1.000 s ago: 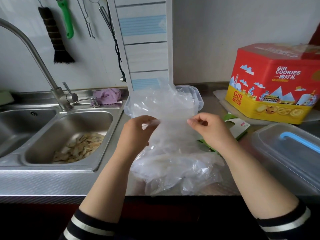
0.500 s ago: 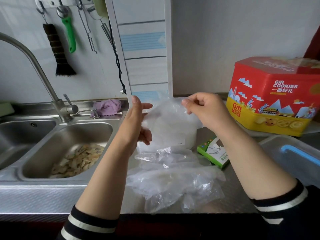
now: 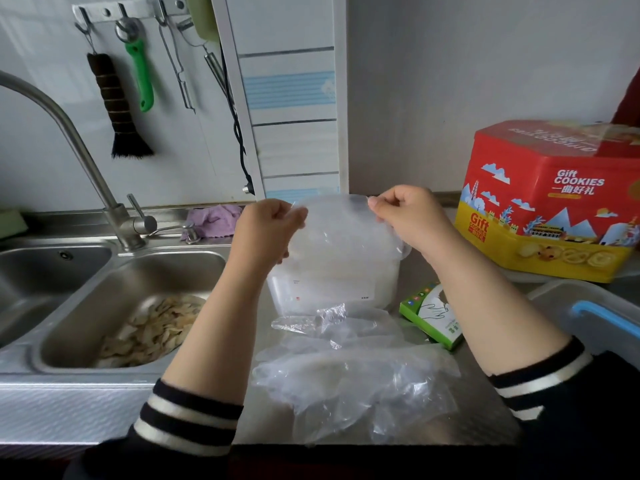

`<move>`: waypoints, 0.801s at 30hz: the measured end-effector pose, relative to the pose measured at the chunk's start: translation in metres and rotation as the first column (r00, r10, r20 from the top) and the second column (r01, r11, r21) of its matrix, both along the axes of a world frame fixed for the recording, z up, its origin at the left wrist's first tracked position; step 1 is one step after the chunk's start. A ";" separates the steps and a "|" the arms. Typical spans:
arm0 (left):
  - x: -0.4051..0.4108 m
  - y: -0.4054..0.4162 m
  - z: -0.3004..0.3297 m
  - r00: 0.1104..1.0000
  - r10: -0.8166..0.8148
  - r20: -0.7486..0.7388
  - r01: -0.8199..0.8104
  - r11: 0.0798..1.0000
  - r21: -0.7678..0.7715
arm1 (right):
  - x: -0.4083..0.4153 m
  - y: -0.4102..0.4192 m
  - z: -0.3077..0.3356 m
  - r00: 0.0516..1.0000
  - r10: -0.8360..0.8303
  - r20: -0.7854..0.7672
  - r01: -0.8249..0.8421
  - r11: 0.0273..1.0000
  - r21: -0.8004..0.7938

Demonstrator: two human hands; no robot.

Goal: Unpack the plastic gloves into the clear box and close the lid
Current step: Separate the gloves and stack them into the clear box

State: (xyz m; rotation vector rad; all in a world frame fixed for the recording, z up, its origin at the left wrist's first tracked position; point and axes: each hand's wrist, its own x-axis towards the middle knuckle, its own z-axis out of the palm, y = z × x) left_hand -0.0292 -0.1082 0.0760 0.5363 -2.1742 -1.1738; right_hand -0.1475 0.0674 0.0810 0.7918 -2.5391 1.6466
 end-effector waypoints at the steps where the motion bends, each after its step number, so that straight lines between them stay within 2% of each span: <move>1: -0.007 -0.005 0.002 0.999 0.017 0.038 -0.016 0.999 -0.028 | -0.006 -0.005 -0.002 0.999 -0.036 -0.035 0.038 0.998 0.055; 5: -0.035 -0.021 0.002 0.983 0.045 0.181 -0.033 0.997 -0.065 | -0.031 -0.023 -0.011 0.983 -0.116 -0.144 0.158 0.932 0.327; 9: -0.046 -0.024 0.004 0.950 0.023 0.311 0.022 0.990 -0.142 | -0.042 -0.032 -0.014 0.951 -0.129 -0.281 0.267 0.801 0.536; 12: -0.045 -0.028 0.000 0.907 0.005 0.420 0.106 0.965 -0.241 | -0.044 -0.032 -0.015 0.939 -0.127 -0.319 0.300 0.757 0.581; 16: -0.034 -0.040 -0.006 0.918 0.020 0.395 0.122 0.936 -0.331 | -0.045 -0.024 -0.016 0.943 -0.110 -0.313 0.278 0.776 0.567; 18: -0.025 -0.052 -0.005 0.926 0.061 0.372 0.078 0.934 -0.348 | -0.040 -0.017 -0.014 0.949 -0.100 -0.300 0.242 0.839 0.487; 20: -0.016 -0.058 -0.004 0.944 0.136 0.300 -0.006 0.917 -0.399 | -0.030 -0.005 -0.014 0.948 -0.105 -0.299 0.198 0.933 0.299; 22: -0.006 -0.049 -0.005 0.979 0.185 0.091 -0.136 0.912 -0.388 | -0.010 0.007 -0.015 0.955 -0.104 -0.279 0.135 0.986 0.096; 24: 0.003 -0.023 -0.009 0.964 0.198 -0.175 -0.247 0.913 -0.325 | 0.015 0.018 -0.016 0.964 -0.091 -0.248 0.113 0.991 0.076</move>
